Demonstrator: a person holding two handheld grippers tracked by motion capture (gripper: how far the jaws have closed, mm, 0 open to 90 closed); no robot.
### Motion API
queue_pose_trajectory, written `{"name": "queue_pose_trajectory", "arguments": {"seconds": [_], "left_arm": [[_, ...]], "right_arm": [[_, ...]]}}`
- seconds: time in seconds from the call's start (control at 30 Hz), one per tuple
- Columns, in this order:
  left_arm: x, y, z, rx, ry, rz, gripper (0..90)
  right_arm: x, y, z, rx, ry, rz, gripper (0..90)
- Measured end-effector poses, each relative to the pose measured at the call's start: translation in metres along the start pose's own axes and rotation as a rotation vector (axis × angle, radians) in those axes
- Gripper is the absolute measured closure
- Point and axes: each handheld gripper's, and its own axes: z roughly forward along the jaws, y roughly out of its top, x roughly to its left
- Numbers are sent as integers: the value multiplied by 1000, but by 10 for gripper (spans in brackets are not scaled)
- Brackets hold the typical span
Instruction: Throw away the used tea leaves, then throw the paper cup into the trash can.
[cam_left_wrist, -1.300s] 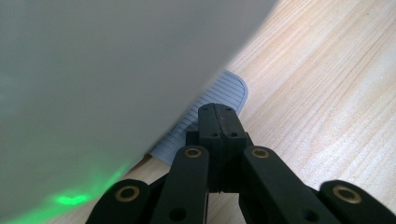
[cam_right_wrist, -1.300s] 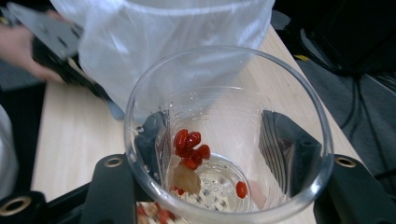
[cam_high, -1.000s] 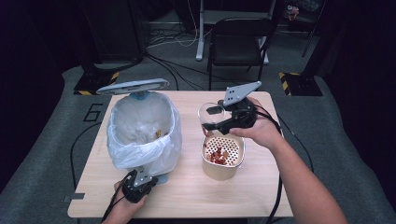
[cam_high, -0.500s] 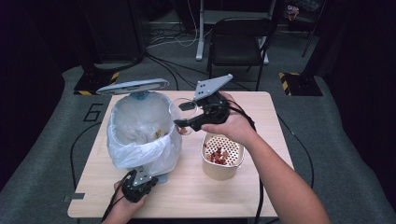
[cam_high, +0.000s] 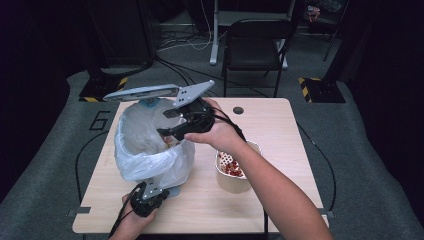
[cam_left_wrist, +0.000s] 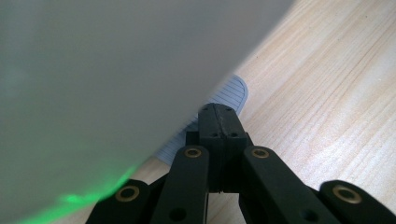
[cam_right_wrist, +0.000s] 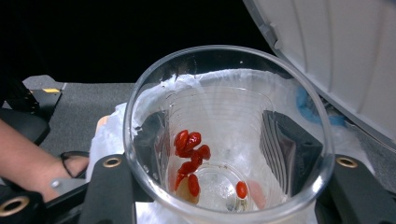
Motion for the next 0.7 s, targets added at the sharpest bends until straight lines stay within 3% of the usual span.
{"name": "queue_pose_trajectory", "arguments": {"seconds": [0.13, 0.17, 0.2, 0.3, 0.37, 0.4, 0.53, 0.6, 0.63, 0.7], "left_arm": [[0, 0, 1, -7, 1, -12, 900], [-8, -1, 6, -87, -6, -112, 900], [-4, 0, 3, -53, -11, -57, 900], [0, -1, 1, -9, -3, -16, 900], [0, -1, 1, -10, -2, -16, 900], [-4, -1, 4, -55, -6, -74, 900], [-5, -1, 4, -64, -6, -76, 900], [-2, -1, 2, -33, -3, -35, 900], [-5, -1, 4, -55, -4, -75, 900], [-3, 0, 3, -45, -7, -54, 900]], "right_arm": [[0, -1, 16, 14, -27, 6, 415], [0, -1, 24, 21, -42, 16, 366], [0, -1, 24, 21, -42, 16, 366], [3, -3, 38, 42, -83, 26, 239], [4, -4, 40, 55, -92, 20, 203], [4, -4, 41, 61, -101, 16, 176], [5, -5, 39, 49, -117, 25, 144], [5, -4, 35, 26, -116, 26, 138], [5, -4, 31, 25, -115, 27, 140], [7, -5, 25, 24, -111, 27, 147]]}}
